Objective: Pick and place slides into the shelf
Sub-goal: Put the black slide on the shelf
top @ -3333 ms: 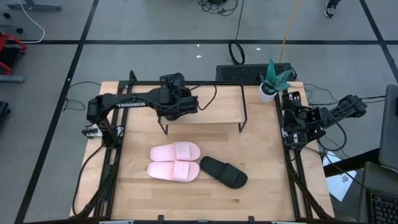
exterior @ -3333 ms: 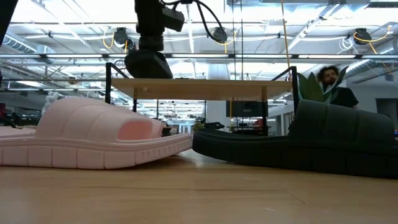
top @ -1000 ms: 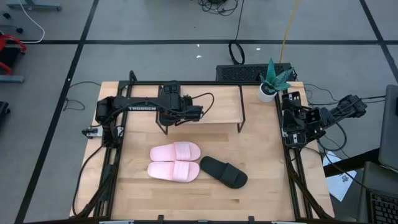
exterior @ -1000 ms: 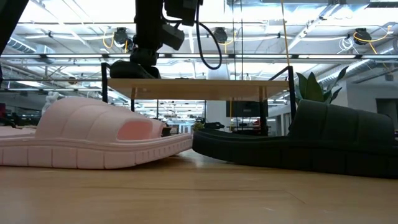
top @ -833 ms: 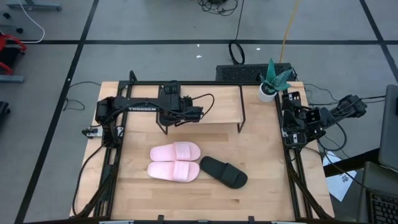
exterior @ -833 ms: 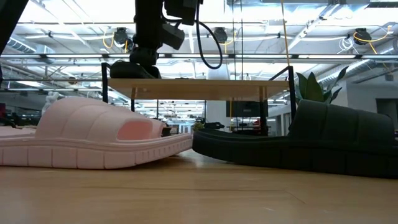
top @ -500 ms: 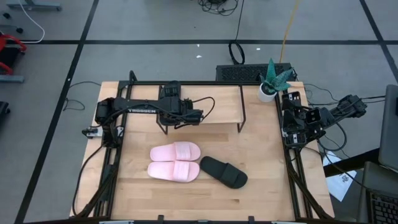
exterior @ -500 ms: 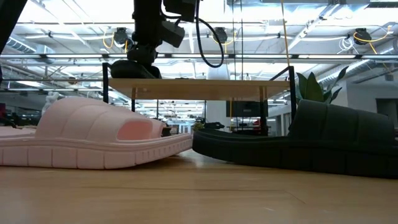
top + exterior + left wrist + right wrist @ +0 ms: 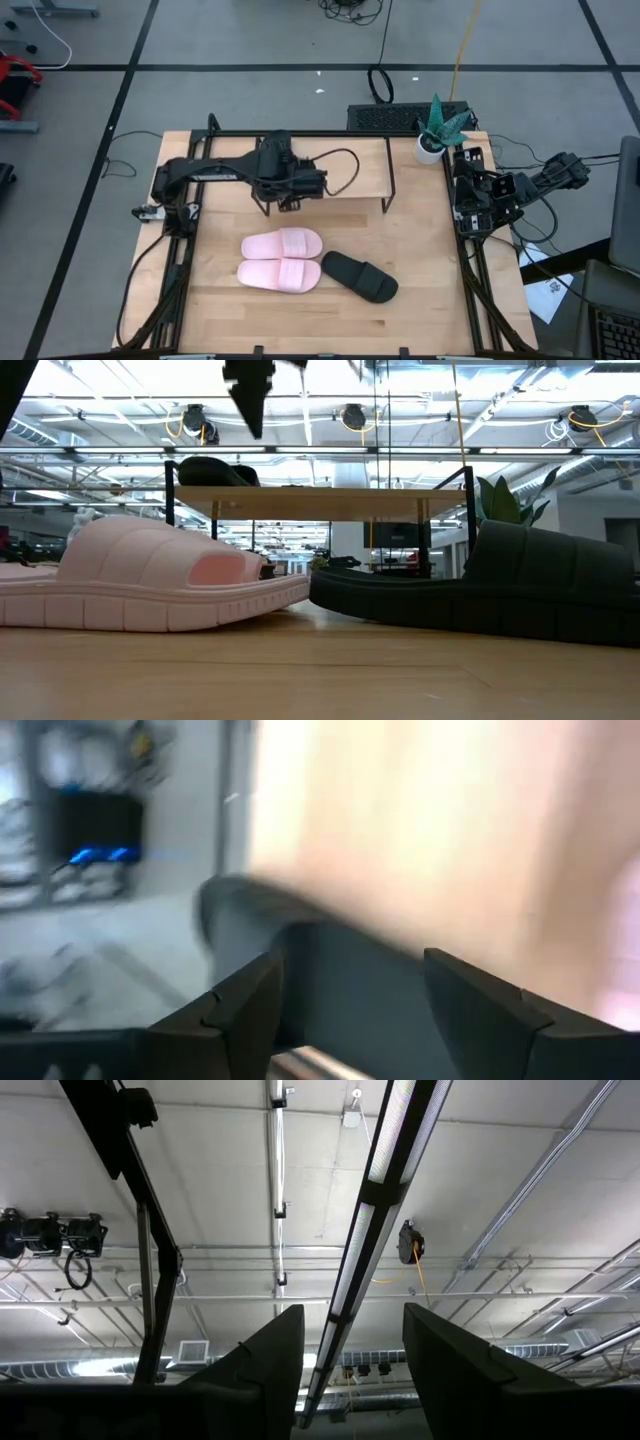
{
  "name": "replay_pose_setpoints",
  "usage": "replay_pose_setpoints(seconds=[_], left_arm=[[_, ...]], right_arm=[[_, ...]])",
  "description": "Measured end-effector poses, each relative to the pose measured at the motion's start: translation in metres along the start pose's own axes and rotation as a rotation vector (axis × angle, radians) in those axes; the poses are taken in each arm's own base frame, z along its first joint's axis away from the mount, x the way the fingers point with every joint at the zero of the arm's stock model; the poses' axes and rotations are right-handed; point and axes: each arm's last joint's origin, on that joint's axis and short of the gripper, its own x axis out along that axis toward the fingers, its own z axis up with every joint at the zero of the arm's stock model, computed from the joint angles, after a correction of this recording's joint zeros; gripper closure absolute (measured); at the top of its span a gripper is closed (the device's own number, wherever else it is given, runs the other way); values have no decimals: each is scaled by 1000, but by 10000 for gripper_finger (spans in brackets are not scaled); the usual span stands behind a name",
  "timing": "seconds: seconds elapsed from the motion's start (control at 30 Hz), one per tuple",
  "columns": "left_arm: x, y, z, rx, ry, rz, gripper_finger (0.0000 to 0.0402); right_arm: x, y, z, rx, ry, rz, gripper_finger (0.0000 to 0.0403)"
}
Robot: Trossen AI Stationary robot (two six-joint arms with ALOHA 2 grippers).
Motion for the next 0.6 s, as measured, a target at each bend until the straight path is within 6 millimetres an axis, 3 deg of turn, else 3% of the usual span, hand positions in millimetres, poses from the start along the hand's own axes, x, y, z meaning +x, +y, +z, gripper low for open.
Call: replay_pose_setpoints(seconds=[0.17,0.37,0.47,0.6], left_arm=[[-31,-24,-2,228,-100,-89,156],[-53,-58,2,473,-273,-227,155],[-60,-66,11,466,-403,-361,155],[-59,-63,20,352,-457,-550,155]], right_arm=[[0,0,0,0,0,-1,241],[0,0,0,1,0,-1,241],[0,0,0,1,0,-1,241],[0,0,0,24,0,0,241]])
